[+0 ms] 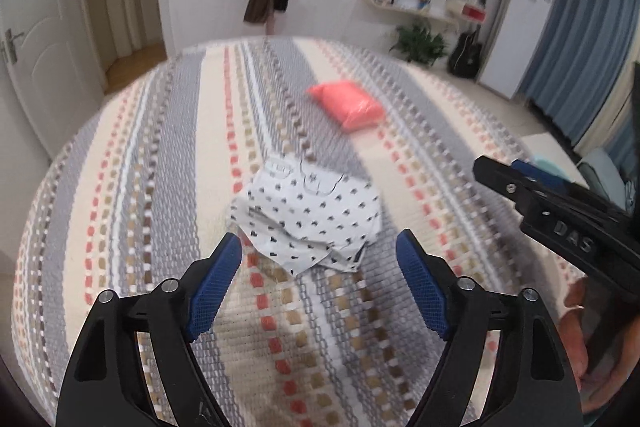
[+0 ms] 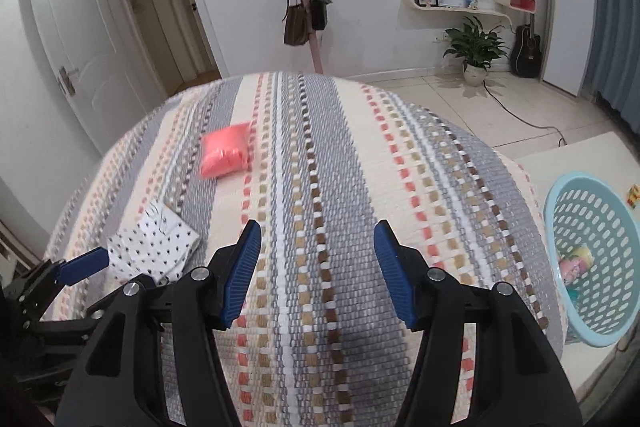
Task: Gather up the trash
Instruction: 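Move both grippers back to the table, then grasp the pink bag with the right gripper while the left gripper grasps the polka-dot cloth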
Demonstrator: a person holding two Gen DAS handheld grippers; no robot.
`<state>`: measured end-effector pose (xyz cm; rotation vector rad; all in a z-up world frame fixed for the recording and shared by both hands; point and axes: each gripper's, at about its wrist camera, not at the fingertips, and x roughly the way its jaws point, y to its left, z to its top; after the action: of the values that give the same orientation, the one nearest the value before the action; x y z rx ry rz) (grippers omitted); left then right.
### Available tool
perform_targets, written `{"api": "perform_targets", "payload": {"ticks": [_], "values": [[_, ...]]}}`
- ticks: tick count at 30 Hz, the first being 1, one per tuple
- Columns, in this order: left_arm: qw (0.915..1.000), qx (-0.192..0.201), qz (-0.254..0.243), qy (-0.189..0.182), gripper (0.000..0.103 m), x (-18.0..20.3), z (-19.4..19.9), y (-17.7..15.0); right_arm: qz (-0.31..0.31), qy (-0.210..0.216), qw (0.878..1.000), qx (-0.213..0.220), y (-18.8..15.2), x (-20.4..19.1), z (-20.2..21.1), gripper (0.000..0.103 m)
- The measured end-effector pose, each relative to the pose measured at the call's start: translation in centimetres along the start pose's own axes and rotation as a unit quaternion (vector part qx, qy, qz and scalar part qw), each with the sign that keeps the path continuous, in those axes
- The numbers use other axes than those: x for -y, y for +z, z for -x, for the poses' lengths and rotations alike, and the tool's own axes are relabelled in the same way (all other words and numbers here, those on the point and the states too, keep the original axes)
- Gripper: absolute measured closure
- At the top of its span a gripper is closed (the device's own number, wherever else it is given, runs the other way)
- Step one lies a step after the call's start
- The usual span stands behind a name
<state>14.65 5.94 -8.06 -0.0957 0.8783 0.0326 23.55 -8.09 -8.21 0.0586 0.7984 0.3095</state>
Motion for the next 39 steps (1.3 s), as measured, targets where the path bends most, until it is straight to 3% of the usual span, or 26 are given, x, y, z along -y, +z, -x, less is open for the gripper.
{"api": "perform_targets", "payload": {"ticks": [5, 8, 15, 19, 23, 25, 29, 30, 31, 36, 39], "values": [[0.9994, -0.007, -0.014, 0.029, 0.031, -0.4, -0.7, 0.1, 0.027, -0.006, 1.0, -0.009, 0.9, -1.5, -0.5, 0.048], [0.9997, -0.009, -0.002, 0.021, 0.036, -2.0, -0.3, 0.0, 0.038, -0.002, 0.999, -0.014, 1.4, -2.6, -1.0, 0.048], [0.998, 0.002, 0.044, 0.046, 0.039, -7.2, 1.1, 0.6, 0.07, 0.012, 0.997, -0.02, 2.9, -5.7, -2.8, 0.048], [0.9977, 0.014, 0.065, 0.013, 0.04, -8.8, 2.2, 0.5, 0.083, 0.02, 0.996, -0.022, 4.4, -7.2, -4.9, 0.048], [0.9958, 0.01, 0.075, -0.051, 0.032, -8.2, 2.2, 0.8, 0.089, 0.021, 0.995, -0.038, 5.4, -7.8, -7.4, 0.048], [0.995, -0.002, 0.079, -0.061, 0.031, -7.4, 1.5, 1.1, 0.093, 0.024, 0.994, -0.047, 5.6, -8.0, -8.4, 0.048], [0.9961, -0.015, 0.07, -0.052, 0.028, -6.0, 0.3, 1.6, 0.105, 0.026, 0.993, -0.053, 6.2, -8.5, -9.7, 0.048], [0.9962, -0.014, 0.07, -0.05, 0.025, -5.7, 0.1, 1.5, 0.11, 0.031, 0.992, -0.058, 6.3, -8.6, -10.0, 0.052], [0.9965, -0.014, 0.069, -0.046, 0.024, -5.4, -0.1, 1.7, 0.114, 0.031, 0.991, -0.059, 6.2, -8.7, -10.2, 0.065], [0.9958, -0.014, 0.083, -0.035, 0.022, -5.0, -1.2, 2.7, 0.122, 0.038, 0.991, -0.045, 6.1, -8.2, -9.5, 0.067], [0.9955, -0.015, 0.09, -0.025, 0.019, -4.7, -1.7, 3.3, 0.12, 0.017, 0.992, -0.032, 5.9, -7.1, -8.6, 0.067]]}}
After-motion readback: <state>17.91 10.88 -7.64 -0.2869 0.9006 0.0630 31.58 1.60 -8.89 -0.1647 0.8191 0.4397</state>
